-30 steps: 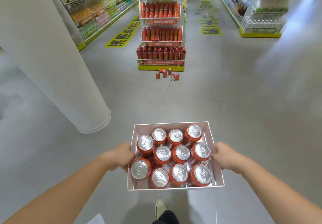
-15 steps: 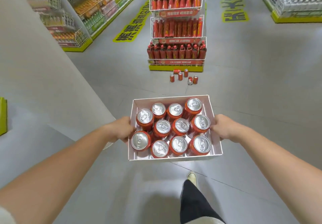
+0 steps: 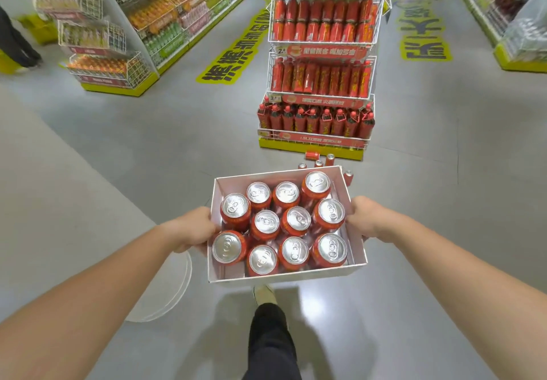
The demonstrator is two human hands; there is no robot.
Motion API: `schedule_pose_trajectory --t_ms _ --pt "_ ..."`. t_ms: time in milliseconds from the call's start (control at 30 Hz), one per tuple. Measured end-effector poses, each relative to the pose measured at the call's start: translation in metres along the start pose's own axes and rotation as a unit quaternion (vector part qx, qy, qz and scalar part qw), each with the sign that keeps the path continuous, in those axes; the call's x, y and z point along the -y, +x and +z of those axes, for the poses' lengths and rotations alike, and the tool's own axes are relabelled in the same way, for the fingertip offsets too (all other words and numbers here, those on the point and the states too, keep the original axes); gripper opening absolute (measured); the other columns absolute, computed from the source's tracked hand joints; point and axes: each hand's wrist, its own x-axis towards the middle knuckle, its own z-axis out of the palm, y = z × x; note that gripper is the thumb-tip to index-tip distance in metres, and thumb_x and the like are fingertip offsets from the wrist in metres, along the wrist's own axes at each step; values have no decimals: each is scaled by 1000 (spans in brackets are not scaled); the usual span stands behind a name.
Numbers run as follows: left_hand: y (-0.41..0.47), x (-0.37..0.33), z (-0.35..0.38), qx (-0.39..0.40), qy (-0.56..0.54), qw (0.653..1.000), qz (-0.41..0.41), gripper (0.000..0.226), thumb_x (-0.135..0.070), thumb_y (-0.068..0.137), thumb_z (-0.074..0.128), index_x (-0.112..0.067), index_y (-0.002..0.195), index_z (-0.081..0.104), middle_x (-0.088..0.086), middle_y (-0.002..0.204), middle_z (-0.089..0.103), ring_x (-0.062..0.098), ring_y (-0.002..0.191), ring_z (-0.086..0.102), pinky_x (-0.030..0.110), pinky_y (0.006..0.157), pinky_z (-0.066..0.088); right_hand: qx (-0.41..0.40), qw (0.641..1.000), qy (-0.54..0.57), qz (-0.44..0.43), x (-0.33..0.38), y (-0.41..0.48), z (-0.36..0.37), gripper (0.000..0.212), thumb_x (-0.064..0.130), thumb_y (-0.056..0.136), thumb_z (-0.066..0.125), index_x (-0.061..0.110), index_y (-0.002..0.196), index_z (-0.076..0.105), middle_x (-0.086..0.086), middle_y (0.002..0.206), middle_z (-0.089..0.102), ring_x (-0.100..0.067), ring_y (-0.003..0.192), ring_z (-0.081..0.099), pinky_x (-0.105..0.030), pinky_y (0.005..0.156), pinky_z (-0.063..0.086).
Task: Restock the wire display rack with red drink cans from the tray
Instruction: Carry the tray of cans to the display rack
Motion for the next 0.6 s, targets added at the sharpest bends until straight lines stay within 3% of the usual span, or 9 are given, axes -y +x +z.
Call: schedule_pose_trajectory --t_ms 133,267,433,500,600 --pt "98 -26 -58 -3 3 1000 1 12 -13 93 65 -5 99 71 17 93 77 35 86 75 39 62 63 -3 1000 3 14 44 113 -21 18 7 92 57 6 105 70 -15 93 75 -34 78 75 -36 53 60" --pt "186 -63 -126 -3 30 1000 -3 14 -5 92 57 -5 98 70 12 83 72 24 72 67 31 55 57 -8 1000 16 9 94 213 -41 15 10 93 58 10 104 68 -13 94 75 -35 83 74 -49 66 64" --pt "290 -109 -206 -6 64 998 -18 12 -7 92 57 -10 92 69 8 77 69 22 67 61 31 56 52 -27 999 3 25 135 335 -61 20 8 86 52 6 97 68 -16 90 73 -35 79 72 -54 61 63" --pt "337 -123 -234 -2 81 996 -25 14 -6 93 55 -11 89 68 3 70 65 17 60 56 27 51 47 -34 999 4 28 158 377 -70 18 2 86 49 2 93 66 -20 90 71 -36 77 71 -52 59 62" --pt "406 -146 -266 0 101 995 -25 16 -4 93 54 -11 83 64 0 62 58 13 51 46 20 43 38 -45 998 14 34 186 439 -82 20 -2 91 49 6 76 61 -17 78 66 -30 69 65 -38 50 56"
